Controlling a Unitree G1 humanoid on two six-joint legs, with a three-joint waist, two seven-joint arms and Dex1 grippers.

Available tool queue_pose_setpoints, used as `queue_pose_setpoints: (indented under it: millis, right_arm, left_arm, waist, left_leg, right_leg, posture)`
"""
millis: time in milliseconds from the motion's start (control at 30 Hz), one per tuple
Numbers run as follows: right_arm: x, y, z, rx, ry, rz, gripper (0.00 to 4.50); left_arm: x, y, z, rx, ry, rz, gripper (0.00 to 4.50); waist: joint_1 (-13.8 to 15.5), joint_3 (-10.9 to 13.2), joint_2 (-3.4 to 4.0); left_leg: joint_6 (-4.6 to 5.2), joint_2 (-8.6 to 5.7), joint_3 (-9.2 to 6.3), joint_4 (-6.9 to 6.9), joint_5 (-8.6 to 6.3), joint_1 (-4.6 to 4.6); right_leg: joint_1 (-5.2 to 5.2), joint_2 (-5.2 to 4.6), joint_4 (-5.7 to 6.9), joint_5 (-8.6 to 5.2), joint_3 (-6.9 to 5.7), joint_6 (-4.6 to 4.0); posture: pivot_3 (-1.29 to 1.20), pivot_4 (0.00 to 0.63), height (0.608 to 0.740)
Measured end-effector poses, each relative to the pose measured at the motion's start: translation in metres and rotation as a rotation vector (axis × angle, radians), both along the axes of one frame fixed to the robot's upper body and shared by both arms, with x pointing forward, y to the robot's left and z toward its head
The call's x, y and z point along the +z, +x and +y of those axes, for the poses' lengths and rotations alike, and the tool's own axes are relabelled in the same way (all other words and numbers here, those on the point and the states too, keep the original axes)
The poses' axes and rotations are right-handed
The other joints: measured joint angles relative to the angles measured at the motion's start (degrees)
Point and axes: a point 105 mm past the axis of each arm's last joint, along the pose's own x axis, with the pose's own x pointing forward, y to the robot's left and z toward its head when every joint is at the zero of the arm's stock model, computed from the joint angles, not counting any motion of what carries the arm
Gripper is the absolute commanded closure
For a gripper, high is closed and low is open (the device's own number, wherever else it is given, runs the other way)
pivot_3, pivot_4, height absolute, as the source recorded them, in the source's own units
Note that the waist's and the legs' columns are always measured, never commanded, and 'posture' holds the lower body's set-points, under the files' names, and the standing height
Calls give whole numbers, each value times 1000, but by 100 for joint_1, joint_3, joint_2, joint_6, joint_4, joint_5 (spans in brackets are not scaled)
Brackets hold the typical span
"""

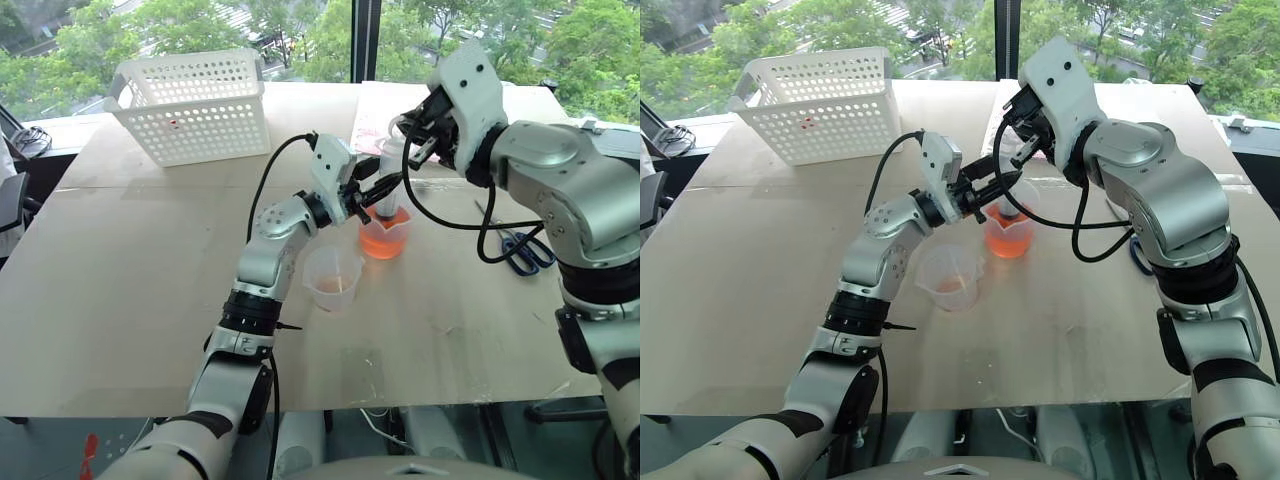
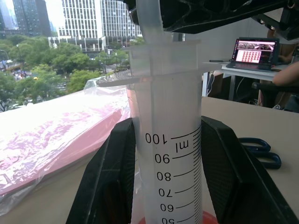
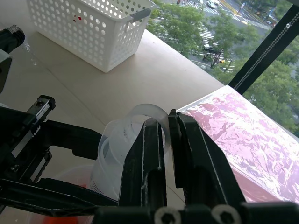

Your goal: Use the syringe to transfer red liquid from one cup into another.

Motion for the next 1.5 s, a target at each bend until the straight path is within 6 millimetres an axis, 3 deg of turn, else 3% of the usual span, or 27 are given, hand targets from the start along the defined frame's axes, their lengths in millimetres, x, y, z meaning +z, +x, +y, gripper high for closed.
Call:
queue_pose_setpoints:
  millis: [933, 967, 1067, 1233, 1333, 1400, 1500]
  right_arm:
    - [8, -2, -2, 32, -30, -43, 4479]
    - [10, -3, -2, 50, -40, -56, 3729]
    - [16, -7, -6, 94, 30, -46, 2577]
    - [4, -12, -32, 114, 111, 21, 88]
    - [-10, -19, -50, 140, 133, 73, 88]
    - [-20, -38, -64, 237, 226, 130, 88]
    - [-19, -57, -79, 318, 281, 140, 88]
  left_arm:
    - [-2, -2, -1, -5, -9, 9, 3046]
    - [-1, -3, -2, -10, -18, 7, 3046]
    - [1, -5, -4, -33, -36, 5, 3046]
    - [-1, -7, -5, -52, -21, 14, 3046]
    - [-2, -7, -4, -53, -25, 22, 3046]
    - [0, -7, -4, -51, -32, 20, 3046]
    - [4, -7, -4, -46, -41, 10, 3046]
  waist:
    - [-65, 2, 1]
    - [-62, 2, 1]
    - [-70, 2, 1]
    - [-49, 2, 1]
    - [-44, 3, 2]
    - [-22, 4, 1]
    - [-38, 11, 12]
  left_leg:
    - [0, 0, -5, -7, 0, -2]
    - [0, -1, -5, -8, 0, -2]
    - [0, 0, -7, -10, 0, -2]
    - [0, -1, -6, -10, 0, -2]
    - [0, -1, -7, -12, -1, -3]
    - [2, -1, -9, -14, -1, -5]
    - [3, -1, -13, -15, -2, -2]
  right_leg:
    - [-4, -2, -3, 0, 1, 0]
    - [-4, -2, -6, 0, 2, 0]
    - [-4, -2, -8, 0, 4, 1]
    - [-1, -2, -12, 0, -1, 1]
    - [-1, -2, -14, 0, 2, 1]
    - [1, -1, -22, 0, 0, 1]
    - [0, -1, -21, 1, 7, 2]
  posture:
    - [0, 150, 740]
    - [0, 150, 740]
    - [0, 150, 740]
    - [0, 150, 740]
    - [0, 150, 740]
    - [0, 150, 740]
    - [0, 150, 740]
